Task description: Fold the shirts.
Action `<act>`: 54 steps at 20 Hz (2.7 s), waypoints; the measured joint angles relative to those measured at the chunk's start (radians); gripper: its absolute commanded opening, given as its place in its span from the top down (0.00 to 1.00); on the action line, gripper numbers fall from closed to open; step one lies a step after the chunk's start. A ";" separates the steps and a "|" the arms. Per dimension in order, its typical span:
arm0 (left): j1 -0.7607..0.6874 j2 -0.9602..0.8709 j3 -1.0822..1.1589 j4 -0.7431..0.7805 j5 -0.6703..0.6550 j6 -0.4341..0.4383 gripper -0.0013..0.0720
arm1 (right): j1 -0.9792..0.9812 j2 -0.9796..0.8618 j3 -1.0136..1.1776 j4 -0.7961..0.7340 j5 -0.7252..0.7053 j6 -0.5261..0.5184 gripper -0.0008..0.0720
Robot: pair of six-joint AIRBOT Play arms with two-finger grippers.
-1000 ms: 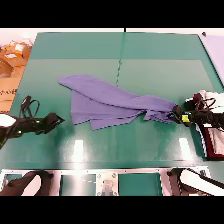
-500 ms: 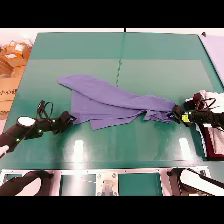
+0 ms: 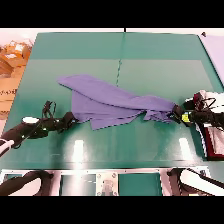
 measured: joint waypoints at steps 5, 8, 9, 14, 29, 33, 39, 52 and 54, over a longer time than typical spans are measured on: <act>0.074 0.028 0.193 0.222 -0.166 -0.064 0.95 | 0.000 0.039 0.127 0.017 0.165 0.000 0.97; 0.133 0.129 0.392 0.305 -0.282 -0.108 0.95 | 0.000 0.119 0.254 0.095 0.260 0.002 0.97; 0.146 0.177 0.478 0.337 -0.325 -0.121 0.95 | 0.000 0.159 0.307 0.138 0.280 0.002 0.97; 0.169 0.370 0.978 0.435 -0.394 -0.167 0.95 | 0.000 0.361 0.637 0.307 0.272 0.014 0.97; 0.176 0.431 1.632 0.680 -0.501 -0.250 0.95 | 0.000 0.538 1.250 0.143 0.086 0.264 0.98; 0.176 0.337 1.416 0.711 -0.508 -0.258 0.95 | 0.005 0.453 1.055 0.113 0.092 0.254 0.98; 0.145 0.004 1.069 0.542 -0.435 -0.112 0.95 | 0.132 0.169 0.629 0.106 -0.084 0.124 0.98; 0.067 -0.444 1.124 0.386 -0.094 0.026 0.95 | 0.192 -0.469 0.866 0.122 -0.207 0.053 0.98; 0.079 -0.450 1.139 0.421 -0.126 0.022 0.95 | 0.166 -0.479 0.895 0.098 -0.140 0.053 0.98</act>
